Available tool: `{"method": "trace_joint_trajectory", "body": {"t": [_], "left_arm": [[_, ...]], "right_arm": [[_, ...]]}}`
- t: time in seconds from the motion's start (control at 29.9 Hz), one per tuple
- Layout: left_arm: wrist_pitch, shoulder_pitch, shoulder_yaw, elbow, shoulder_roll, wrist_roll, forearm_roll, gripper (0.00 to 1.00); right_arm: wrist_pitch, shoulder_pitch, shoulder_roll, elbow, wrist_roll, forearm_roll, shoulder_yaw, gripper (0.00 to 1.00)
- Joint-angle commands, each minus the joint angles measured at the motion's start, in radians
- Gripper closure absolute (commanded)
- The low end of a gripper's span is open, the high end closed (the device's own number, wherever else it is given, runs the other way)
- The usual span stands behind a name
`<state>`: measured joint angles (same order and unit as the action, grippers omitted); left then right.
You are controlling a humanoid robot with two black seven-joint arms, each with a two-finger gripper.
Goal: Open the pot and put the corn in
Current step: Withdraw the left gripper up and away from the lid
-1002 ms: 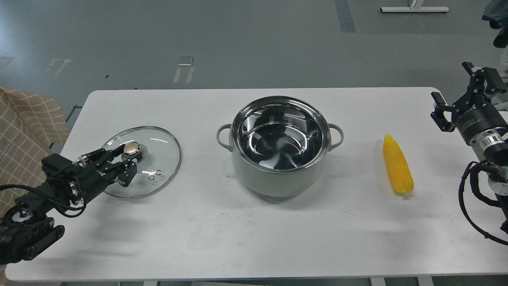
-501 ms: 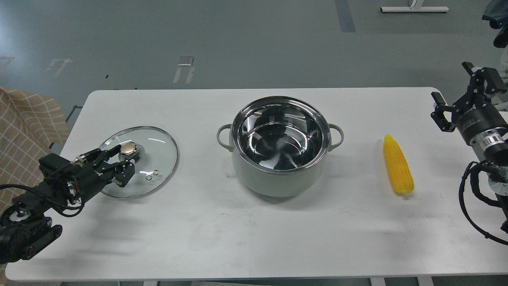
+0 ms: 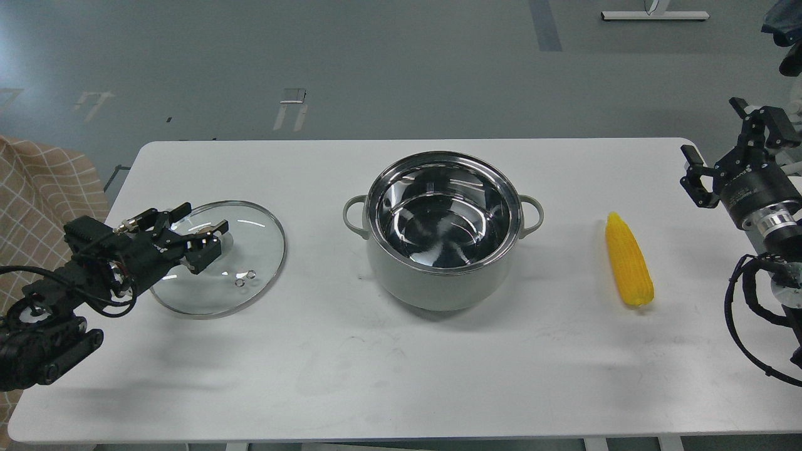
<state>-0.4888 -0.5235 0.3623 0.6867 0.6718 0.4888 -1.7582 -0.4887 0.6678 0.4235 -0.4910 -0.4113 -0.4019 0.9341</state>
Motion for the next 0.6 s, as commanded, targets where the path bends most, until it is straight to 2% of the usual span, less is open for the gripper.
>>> {"method": "trace_joint_trajectory", "body": {"t": [0.0, 0.1, 0.2, 0.33, 0.37, 0.43, 0.5, 0.53, 0.57], "left_arm": [[0.000, -0.027, 0.000, 0.091, 0.061, 0.000, 0.037, 0.19], [0.000, -0.102, 0.009, 0.200, 0.109, 0.000, 0.097, 0.19], [0.000, -0.166, 0.015, 0.247, 0.132, 0.000, 0.217, 0.19], [0.000, -0.341, 0.013, 0.254, 0.124, 0.000, 0.483, 0.19], [0.000, -0.342, 0.014, 0.254, 0.124, 0.000, 0.483, 0.19], [0.122, -0.400, 0.014, 0.251, 0.121, 0.000, 0.580, 0.19], [0.278, -0.463, 0.015, 0.246, 0.115, 0.000, 0.704, 0.19], [0.314, -0.473, 0.015, 0.244, 0.111, 0.000, 0.738, 0.19], [0.385, -0.489, 0.015, 0.241, 0.097, 0.000, 0.802, 0.19]], "right_arm": [[0.000, 0.001, 0.004, -0.003, 0.000, 0.000, 0.000, 0.00], [0.000, 0.001, 0.015, -0.011, 0.000, -0.030, -0.003, 0.00], [0.000, 0.006, 0.058, -0.018, 0.000, -0.134, -0.003, 0.00], [0.000, 0.001, 0.145, -0.116, 0.000, -0.349, -0.003, 0.00], [0.000, 0.001, 0.146, -0.116, 0.000, -0.350, -0.003, 0.00], [0.000, -0.004, 0.201, -0.187, 0.002, -0.429, -0.005, 0.00], [0.000, -0.017, 0.250, -0.256, 0.002, -0.571, -0.038, 0.00], [0.000, -0.019, 0.261, -0.271, 0.002, -0.612, -0.052, 0.00], [0.022, -0.019, 0.280, -0.300, 0.002, -0.683, -0.072, 0.00]]}}
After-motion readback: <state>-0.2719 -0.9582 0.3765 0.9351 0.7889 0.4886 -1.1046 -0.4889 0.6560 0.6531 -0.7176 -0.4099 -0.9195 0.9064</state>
